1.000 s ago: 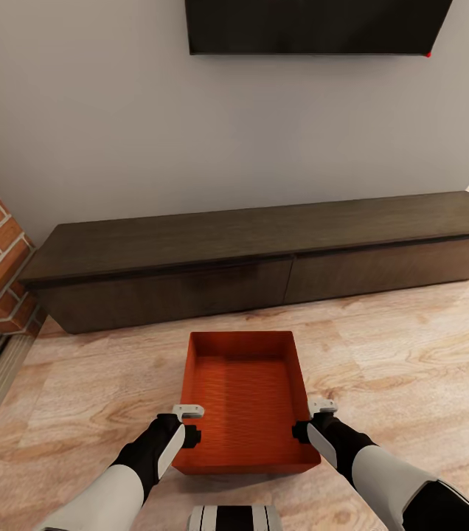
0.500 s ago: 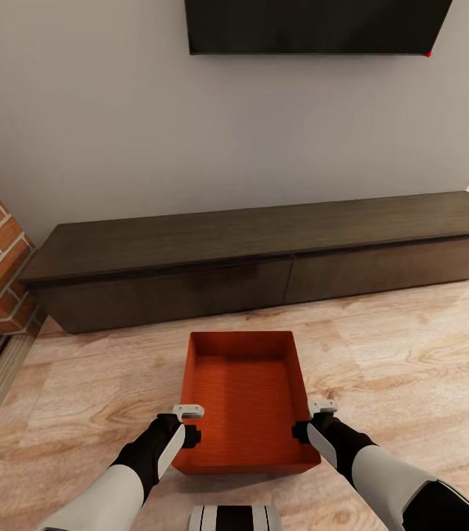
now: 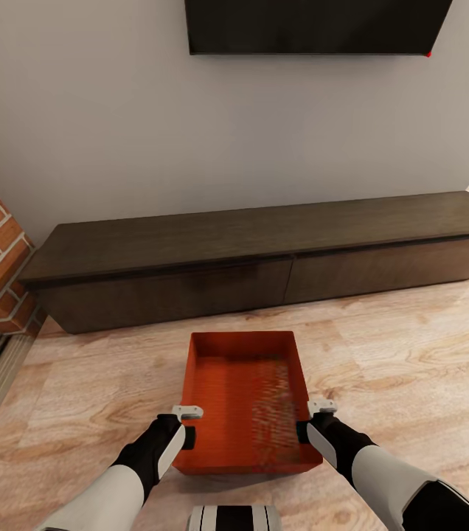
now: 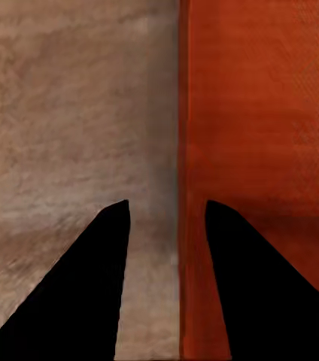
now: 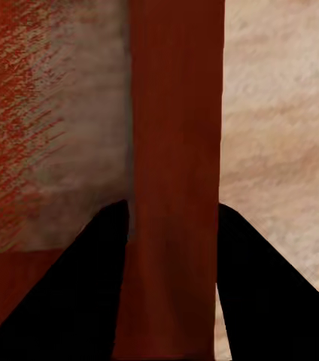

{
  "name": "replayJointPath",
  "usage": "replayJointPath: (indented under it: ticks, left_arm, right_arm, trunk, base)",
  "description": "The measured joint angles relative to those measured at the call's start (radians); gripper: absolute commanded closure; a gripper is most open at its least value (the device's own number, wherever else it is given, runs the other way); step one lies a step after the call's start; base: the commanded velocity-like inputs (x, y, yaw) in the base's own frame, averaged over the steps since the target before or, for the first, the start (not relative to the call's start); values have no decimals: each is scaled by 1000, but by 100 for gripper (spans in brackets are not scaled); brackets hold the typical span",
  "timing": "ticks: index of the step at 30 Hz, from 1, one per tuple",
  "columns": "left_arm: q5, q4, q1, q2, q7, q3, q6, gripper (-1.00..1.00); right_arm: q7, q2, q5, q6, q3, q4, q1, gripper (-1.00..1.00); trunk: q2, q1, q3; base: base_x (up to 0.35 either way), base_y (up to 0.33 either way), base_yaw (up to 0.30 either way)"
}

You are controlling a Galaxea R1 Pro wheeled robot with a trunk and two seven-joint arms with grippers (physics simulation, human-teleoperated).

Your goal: Move the two storage containers from the living room to the garage. In the garage, place one container on the floor and stack the other container on top of it (either order is fine).

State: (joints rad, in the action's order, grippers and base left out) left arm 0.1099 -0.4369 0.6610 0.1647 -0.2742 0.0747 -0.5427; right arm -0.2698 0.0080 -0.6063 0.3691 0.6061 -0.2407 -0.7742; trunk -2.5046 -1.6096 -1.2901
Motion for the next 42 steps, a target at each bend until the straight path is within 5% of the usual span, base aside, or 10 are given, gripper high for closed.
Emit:
replayJointPath:
  ticks: [1, 3, 24, 42]
  left_arm:
    - [32, 0, 0, 1, 4, 0, 7, 100]
    - [38, 0, 0, 1, 2, 1, 8, 100]
    - [36, -4, 0, 1, 4, 0, 8, 100]
    - [24, -7, 0, 1, 8, -2, 7, 100]
  right_arm:
    - [4, 0, -20, -2, -2, -1, 0, 100]
    - [1, 0, -5, -1, 0, -1, 0, 100]
    - [3, -1, -14, -4, -2, -1, 0, 100]
    - [3, 0, -31, -16, 7, 2, 1, 100]
  trunk:
    - [0, 0, 0]
    - [0, 0, 0]
    - [0, 0, 0]
    - [4, 8, 69]
  base:
    - [0, 0, 0]
    - [0, 0, 0]
    - [0, 0, 0]
    - [0, 0, 0]
